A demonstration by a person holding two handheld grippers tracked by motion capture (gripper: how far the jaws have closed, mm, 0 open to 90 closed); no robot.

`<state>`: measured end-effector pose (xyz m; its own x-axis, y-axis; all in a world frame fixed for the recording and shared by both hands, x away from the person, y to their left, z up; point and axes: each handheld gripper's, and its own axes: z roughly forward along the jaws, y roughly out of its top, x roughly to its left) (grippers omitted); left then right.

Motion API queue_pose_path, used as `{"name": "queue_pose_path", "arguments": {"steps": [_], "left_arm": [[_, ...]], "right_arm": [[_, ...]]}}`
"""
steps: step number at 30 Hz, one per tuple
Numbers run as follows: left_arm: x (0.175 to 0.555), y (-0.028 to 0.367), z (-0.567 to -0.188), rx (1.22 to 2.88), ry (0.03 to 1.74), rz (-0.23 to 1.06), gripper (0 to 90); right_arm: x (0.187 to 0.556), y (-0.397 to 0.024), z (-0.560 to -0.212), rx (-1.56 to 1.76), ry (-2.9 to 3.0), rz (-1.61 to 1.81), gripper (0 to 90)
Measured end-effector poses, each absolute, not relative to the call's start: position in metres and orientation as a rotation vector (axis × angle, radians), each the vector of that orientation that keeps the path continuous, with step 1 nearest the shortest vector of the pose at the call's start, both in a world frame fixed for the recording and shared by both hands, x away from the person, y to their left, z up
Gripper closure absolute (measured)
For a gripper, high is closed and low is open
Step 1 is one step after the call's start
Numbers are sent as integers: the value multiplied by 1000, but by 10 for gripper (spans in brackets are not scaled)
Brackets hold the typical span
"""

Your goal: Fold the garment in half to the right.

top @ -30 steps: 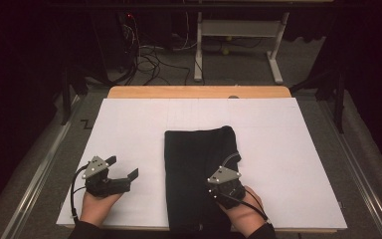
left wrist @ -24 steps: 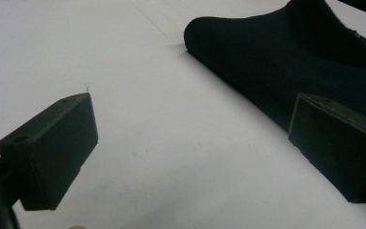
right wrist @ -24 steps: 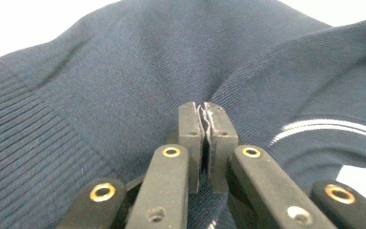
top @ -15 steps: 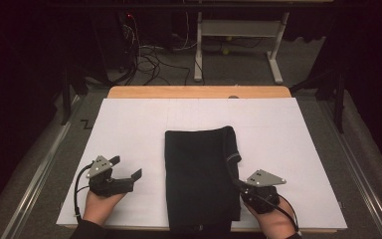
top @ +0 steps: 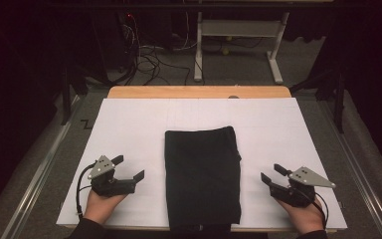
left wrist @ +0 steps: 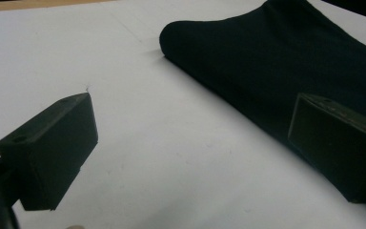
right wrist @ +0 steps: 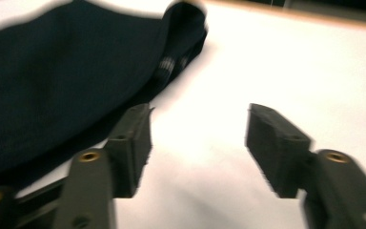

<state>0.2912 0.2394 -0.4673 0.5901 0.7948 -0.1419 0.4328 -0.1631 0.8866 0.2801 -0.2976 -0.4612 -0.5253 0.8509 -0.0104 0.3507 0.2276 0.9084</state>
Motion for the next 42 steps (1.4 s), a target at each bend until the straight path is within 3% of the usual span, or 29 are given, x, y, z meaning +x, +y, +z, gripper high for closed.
{"name": "queue_pose_path", "arguments": {"steps": [2, 3, 4, 5, 10, 11, 12, 42], "left_arm": [[289, 243, -468, 1786, 999, 446, 4], [287, 246, -467, 1778, 999, 451, 4], [286, 248, -467, 1767, 1001, 455, 4], [285, 251, -467, 1751, 1005, 456, 4], [283, 251, -466, 1746, 998, 455, 3], [283, 250, -466, 1746, 993, 455, 3], [282, 250, -466, 1748, 988, 456, 2], [280, 244, -461, 1746, 962, 477, 0]], "right_arm": [[280, -302, -460, 1115, 1957, 1277, 321], [279, -310, -459, 1138, 1903, 1312, 234], [279, -310, -459, 1138, 1903, 1312, 234], [279, -318, -457, 1178, 1855, 1330, 158], [274, -330, -456, 1212, 1816, 1369, 121], [270, -332, -454, 1212, 1795, 1364, 9], [268, -332, -453, 1209, 1784, 1361, 0], [262, -317, -454, 1102, 1838, 1297, 0]]}}
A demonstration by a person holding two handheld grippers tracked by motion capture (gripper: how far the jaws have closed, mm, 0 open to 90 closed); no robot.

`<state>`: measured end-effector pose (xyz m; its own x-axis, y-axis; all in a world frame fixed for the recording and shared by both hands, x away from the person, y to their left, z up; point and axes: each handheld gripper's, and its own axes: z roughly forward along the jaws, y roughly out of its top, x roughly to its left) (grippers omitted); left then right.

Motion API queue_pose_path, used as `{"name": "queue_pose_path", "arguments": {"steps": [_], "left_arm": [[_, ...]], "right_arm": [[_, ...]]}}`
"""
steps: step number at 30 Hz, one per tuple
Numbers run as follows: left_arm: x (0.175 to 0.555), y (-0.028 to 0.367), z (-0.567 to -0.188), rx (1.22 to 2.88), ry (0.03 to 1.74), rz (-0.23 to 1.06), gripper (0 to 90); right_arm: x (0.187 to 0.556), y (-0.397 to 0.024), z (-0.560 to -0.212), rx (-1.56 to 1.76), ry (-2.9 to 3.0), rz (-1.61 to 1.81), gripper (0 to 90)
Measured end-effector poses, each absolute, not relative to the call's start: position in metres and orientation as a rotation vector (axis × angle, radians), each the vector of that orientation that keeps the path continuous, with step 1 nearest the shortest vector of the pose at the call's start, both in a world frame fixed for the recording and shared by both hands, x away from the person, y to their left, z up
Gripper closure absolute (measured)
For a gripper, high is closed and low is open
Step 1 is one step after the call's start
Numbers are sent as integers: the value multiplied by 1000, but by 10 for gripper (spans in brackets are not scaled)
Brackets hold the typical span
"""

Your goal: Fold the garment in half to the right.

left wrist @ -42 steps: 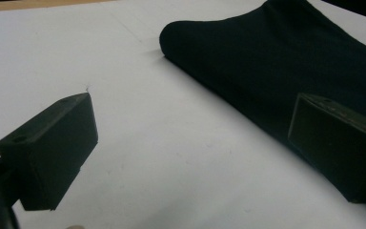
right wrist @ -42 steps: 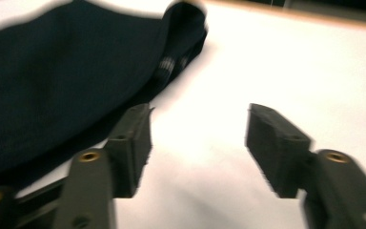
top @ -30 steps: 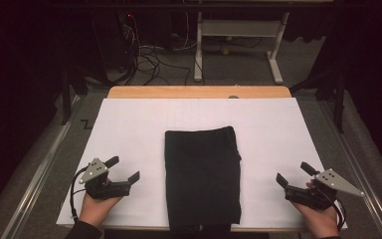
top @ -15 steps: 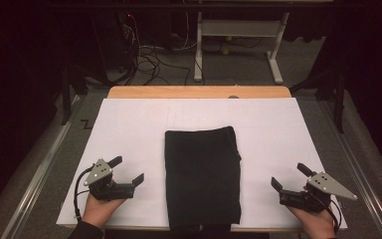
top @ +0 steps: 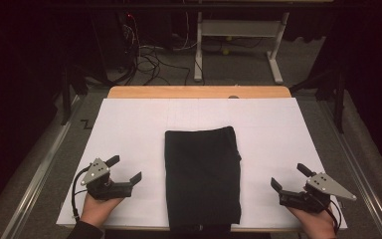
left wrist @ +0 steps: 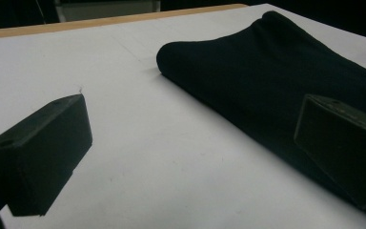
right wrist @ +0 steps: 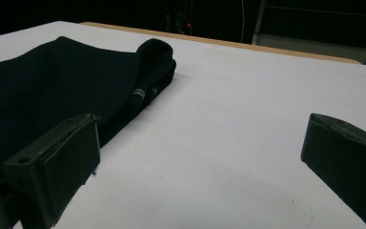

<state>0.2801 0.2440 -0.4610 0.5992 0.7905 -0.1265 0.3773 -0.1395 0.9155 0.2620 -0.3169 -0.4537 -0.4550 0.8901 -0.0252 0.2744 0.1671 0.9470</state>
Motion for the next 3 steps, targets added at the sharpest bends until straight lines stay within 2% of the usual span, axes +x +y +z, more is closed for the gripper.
{"name": "queue_pose_path", "arguments": {"steps": [3], "left_arm": [[281, 245, -457, 1749, 971, 464, 0]], "right_arm": [[261, -317, -454, 1108, 1836, 1301, 0]]}}
